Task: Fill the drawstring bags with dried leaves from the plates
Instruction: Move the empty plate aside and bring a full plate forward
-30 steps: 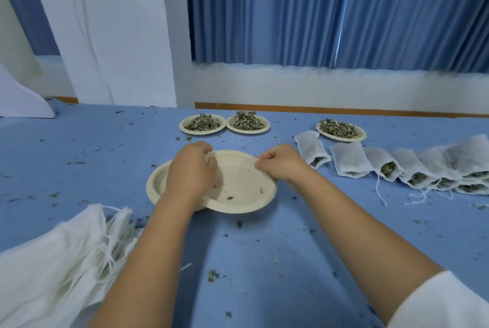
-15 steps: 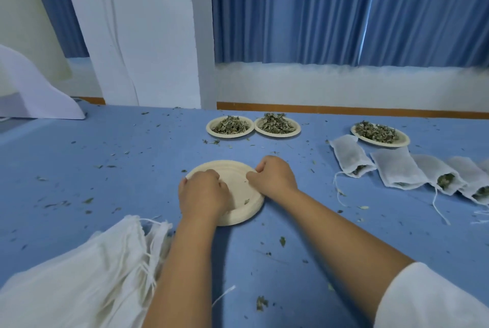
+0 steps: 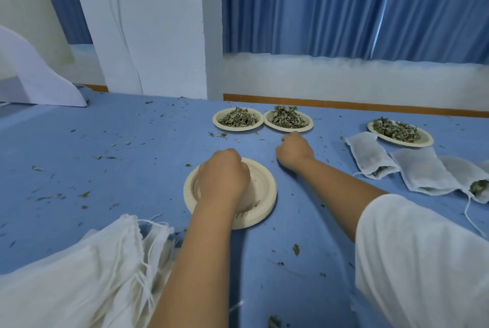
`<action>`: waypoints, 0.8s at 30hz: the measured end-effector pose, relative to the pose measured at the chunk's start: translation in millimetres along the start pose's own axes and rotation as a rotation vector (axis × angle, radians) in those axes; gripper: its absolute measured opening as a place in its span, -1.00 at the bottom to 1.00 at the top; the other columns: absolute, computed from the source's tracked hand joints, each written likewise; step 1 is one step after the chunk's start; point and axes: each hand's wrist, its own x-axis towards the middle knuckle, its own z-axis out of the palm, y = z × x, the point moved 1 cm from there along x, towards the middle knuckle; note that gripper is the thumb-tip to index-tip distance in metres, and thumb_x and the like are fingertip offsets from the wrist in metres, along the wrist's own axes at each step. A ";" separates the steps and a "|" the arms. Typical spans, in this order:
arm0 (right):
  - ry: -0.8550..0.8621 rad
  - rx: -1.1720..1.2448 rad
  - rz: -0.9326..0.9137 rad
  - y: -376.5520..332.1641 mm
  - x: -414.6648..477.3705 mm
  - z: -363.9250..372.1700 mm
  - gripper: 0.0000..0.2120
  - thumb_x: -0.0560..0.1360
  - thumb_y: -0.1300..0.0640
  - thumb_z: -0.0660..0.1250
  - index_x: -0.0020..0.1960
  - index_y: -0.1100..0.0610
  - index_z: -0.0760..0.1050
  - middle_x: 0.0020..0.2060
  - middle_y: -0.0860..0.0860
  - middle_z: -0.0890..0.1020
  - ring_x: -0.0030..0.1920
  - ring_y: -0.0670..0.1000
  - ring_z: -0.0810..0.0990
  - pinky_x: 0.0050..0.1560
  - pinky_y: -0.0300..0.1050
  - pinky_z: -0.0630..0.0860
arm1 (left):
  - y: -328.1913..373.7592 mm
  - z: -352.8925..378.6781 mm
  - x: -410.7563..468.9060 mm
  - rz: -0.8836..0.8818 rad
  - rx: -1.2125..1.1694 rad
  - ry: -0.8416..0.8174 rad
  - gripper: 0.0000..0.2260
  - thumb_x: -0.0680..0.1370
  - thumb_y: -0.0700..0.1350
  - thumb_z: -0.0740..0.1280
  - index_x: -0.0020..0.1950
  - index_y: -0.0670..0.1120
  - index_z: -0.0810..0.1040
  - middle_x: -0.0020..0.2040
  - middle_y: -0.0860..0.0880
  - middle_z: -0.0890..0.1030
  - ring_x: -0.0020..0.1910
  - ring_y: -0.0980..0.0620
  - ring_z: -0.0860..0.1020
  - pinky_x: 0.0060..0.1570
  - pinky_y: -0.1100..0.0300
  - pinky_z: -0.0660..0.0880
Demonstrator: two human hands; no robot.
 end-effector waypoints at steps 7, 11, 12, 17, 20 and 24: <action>-0.088 -0.214 0.011 18.0 53.6 -4.9 -0.52 0.61 0.19 0.16 0.47 0.32 0.16 0.48 0.15 0.20 0.26 0.17 0.47 0.14 0.03 0.44 | -3.0 7.9 5.7 0.001 -0.121 0.046 -0.91 0.61 -0.20 0.19 -0.08 -0.04 0.40 -0.05 -0.05 0.53 -0.12 -0.03 0.41 0.04 -0.01 0.49; -0.061 -0.256 -0.006 21.9 64.0 -3.3 -0.62 0.60 0.19 0.17 0.40 0.25 0.30 0.41 0.14 0.32 0.24 0.17 0.47 0.10 0.04 0.47 | -6.9 10.3 7.6 -0.007 -0.145 0.046 -0.90 0.62 -0.18 0.19 -0.05 -0.05 0.47 0.04 -0.10 0.61 -0.04 -0.09 0.53 0.03 0.01 0.50; -0.034 -0.266 -0.020 21.6 63.8 -2.5 -0.66 0.60 0.20 0.18 0.36 0.23 0.35 0.39 0.13 0.33 0.22 0.17 0.48 0.06 0.03 0.47 | -7.5 10.4 8.3 -0.011 -0.147 0.046 -0.88 0.62 -0.17 0.19 -0.01 -0.07 0.53 0.06 -0.09 0.61 0.01 -0.10 0.56 0.03 0.02 0.50; 0.031 -0.260 -0.141 25.5 36.0 -8.2 -0.86 0.58 0.18 0.19 0.02 0.22 0.49 0.08 0.14 0.51 -0.03 0.17 0.55 -0.17 -0.07 0.46 | -5.9 8.0 7.8 -0.016 -0.162 0.071 -0.79 0.62 -0.17 0.20 0.14 -0.15 0.58 0.11 -0.07 0.61 0.08 -0.08 0.55 0.05 0.03 0.49; 0.027 -0.232 -0.221 29.9 -0.3 -20.1 -0.87 0.55 0.19 0.18 -0.17 0.18 0.39 -0.13 0.13 0.47 -0.19 0.14 0.49 -0.31 -0.12 0.33 | 4.8 6.8 2.6 0.023 -0.160 0.049 -0.76 0.63 -0.17 0.20 0.23 -0.11 0.57 0.20 -0.04 0.60 0.16 -0.06 0.54 0.11 0.07 0.47; -0.032 -0.250 -0.330 35.3 -63.0 -36.7 -0.84 0.51 0.16 0.21 -0.21 0.20 0.42 -0.27 0.09 0.46 -0.22 0.16 0.50 -0.38 -0.08 0.30 | 25.0 10.6 -14.6 0.112 -0.095 0.008 -0.75 0.63 -0.15 0.20 0.28 -0.07 0.55 0.24 -0.05 0.58 0.19 -0.07 0.54 0.18 0.01 0.47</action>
